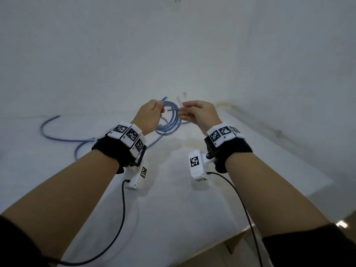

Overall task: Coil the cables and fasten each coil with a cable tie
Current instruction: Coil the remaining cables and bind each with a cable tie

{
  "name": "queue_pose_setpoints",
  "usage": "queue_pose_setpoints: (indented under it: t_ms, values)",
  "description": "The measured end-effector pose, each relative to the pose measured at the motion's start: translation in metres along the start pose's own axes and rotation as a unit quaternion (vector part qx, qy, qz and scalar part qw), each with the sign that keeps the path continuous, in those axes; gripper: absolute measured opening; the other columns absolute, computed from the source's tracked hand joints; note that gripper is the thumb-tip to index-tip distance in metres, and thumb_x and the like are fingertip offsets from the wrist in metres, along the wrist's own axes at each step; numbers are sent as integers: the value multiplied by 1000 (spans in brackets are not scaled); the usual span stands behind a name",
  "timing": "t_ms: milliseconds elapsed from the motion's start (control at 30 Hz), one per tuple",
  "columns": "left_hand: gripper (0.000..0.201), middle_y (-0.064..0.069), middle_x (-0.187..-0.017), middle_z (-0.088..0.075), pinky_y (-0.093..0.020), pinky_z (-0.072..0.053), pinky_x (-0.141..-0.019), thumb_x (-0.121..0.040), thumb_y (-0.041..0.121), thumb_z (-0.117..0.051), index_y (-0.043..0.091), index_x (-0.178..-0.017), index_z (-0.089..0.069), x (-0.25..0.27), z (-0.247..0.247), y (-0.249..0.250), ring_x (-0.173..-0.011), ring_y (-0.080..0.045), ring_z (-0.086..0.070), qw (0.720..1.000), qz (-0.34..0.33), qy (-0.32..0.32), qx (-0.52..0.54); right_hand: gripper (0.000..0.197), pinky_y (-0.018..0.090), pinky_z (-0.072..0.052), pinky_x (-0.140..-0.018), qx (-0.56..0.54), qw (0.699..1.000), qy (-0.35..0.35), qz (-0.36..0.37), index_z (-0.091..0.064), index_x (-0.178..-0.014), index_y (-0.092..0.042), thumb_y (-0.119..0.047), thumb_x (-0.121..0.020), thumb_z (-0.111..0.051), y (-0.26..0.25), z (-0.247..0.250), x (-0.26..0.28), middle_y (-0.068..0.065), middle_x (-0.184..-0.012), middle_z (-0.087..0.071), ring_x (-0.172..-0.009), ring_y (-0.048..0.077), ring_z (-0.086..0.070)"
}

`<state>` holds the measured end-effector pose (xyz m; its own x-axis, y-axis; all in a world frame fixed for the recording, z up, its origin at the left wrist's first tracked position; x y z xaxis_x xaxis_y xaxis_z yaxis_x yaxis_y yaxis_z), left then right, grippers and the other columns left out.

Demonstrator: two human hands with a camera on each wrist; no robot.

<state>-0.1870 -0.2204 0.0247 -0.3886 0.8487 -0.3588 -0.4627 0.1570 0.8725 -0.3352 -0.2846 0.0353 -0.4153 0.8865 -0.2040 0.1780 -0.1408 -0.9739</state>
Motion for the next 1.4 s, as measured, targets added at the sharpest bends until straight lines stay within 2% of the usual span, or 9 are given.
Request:
queue_pose_setpoints:
  t_ms: [67, 167, 233, 333, 567, 767, 1033, 1167, 1400]
  values:
    - [36, 1, -64, -45, -35, -35, -72, -100, 27, -33, 20, -67, -46, 3, 35, -13, -59, -16, -41, 999, 9, 35, -16, 15, 25, -59, -66, -30, 999, -28, 23, -58, -82, -1, 13, -85, -53, 1, -37, 1, 18, -74, -62, -56, 16, -66]
    - [36, 1, -63, -45, -34, -34, -72, -100, 27, -33, 21, -67, -46, 9, 83, -30, -59, -16, -41, 996, 20, 77, -36, 3, 26, -59, -63, -67, 995, -51, 52, -55, -88, 2, 5, -88, -56, 5, -86, 2, 16, -72, -61, -55, 16, -66]
    - [36, 1, -64, -46, -34, -35, -71, -100, 28, -33, 21, -67, -46, 13, 112, -40, -59, -16, -42, 993, 25, 104, -52, 5, 26, -58, -59, -87, 992, -72, 56, -54, -95, 2, -1, -91, -54, 11, -117, 4, 15, -72, -61, -54, 16, -65]
    - [35, 3, -66, -48, -35, -37, -71, -100, 28, -33, 22, -69, -47, 20, 149, -53, -64, -19, -44, 986, 24, 145, -73, 10, 23, -54, -53, -91, 988, -117, 48, -56, -87, -3, -6, -95, -49, 18, -153, 8, 13, -70, -59, -51, 13, -62]
    - [30, 8, -70, -49, -27, -34, -69, -100, 28, -31, 11, -85, -50, 33, 195, -72, -67, -13, -45, 973, 5, 202, -115, 14, 23, -52, -51, -16, 976, -216, 34, -57, -86, -2, -6, -95, -48, 37, -206, 13, 13, -69, -58, -48, 14, -58]
    - [30, 11, -72, -49, -24, -32, -63, -101, 26, -30, 10, -84, -49, 29, 195, -79, -67, -7, -45, 974, -17, 178, -136, 14, 24, -54, -54, -16, 972, -232, 38, -57, -85, -3, -5, -95, -48, 51, -224, 8, 13, -70, -60, -51, 14, -61]
    - [28, 11, -73, -47, -6, -33, -59, -102, 23, -28, 11, -87, -49, 24, 183, -72, -66, -2, -43, 970, -37, 121, -210, 11, 25, -56, -59, -52, 968, -236, 71, -56, -98, 3, -4, -95, -48, 51, -219, 1, 15, -76, -62, -58, 16, -64]
    - [31, -1, -87, -56, -22, -27, -59, -101, 26, -28, 9, -94, -52, 20, 176, -68, -76, -16, -48, 962, -35, 83, -256, 14, 26, -56, -62, -56, 967, -237, 77, -58, -99, 4, -6, -95, -49, 51, -212, 0, 15, -78, -64, -62, 17, -66]
    - [38, -8, -88, -55, -26, -32, -71, -102, 25, -27, 1, -97, -56, 11, 163, -58, -81, -21, -48, 946, -14, 52, -319, 24, 30, -58, -70, -76, 966, -239, 67, -56, -100, 3, -17, -98, -45, 54, -199, -5, 16, -83, -66, -71, 22, -68]
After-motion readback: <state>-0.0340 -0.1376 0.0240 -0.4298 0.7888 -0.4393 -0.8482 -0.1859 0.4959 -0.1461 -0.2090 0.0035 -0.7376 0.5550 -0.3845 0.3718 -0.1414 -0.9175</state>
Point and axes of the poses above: each hand's wrist, its own x-axis away from the middle knuckle, its own z-axis out of the back of the hand, y = z × x, the point moved 4 cm from there along -x, towards the middle knuckle
